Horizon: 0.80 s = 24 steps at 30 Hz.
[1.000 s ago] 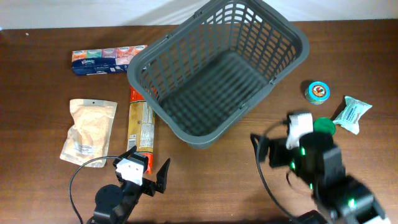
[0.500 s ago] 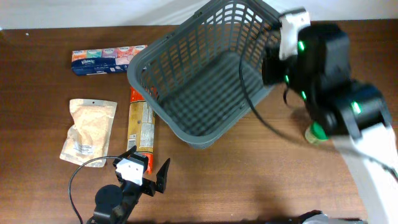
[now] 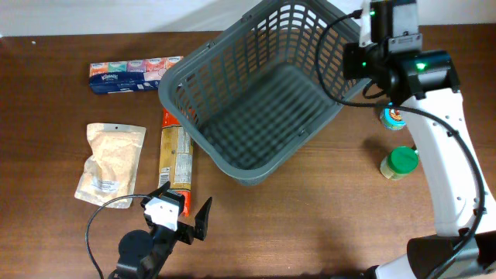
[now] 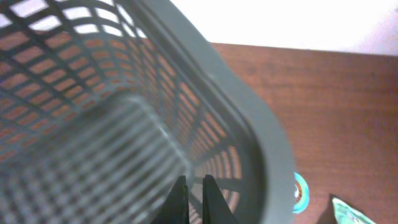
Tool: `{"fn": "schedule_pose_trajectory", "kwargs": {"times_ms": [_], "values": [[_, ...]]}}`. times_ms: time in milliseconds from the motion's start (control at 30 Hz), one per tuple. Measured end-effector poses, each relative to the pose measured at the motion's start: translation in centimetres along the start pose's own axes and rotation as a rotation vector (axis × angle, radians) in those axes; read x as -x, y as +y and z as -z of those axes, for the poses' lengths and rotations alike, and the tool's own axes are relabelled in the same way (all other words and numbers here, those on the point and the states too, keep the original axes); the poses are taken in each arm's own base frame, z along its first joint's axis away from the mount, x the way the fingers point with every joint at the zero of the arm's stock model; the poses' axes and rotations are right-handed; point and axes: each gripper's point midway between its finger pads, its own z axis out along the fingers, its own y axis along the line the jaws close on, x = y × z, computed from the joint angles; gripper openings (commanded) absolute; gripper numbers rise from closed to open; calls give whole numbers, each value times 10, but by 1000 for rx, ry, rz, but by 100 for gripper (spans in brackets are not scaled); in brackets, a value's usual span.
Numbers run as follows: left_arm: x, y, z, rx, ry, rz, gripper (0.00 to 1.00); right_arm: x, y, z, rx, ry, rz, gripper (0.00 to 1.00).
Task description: Pack container
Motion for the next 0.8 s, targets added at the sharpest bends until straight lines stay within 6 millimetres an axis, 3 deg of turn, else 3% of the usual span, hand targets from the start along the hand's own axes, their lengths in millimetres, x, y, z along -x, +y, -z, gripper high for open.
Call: {"fn": "schedule_pose_trajectory", "kwargs": {"times_ms": [167, 800], "values": [[0, 0, 0, 0, 0, 0, 99, -8, -10, -1, -16, 34, -7, 4], [3, -2, 0, -12, -14, -2, 99, -41, -11, 6, -14, 173, 35, 4]]}}
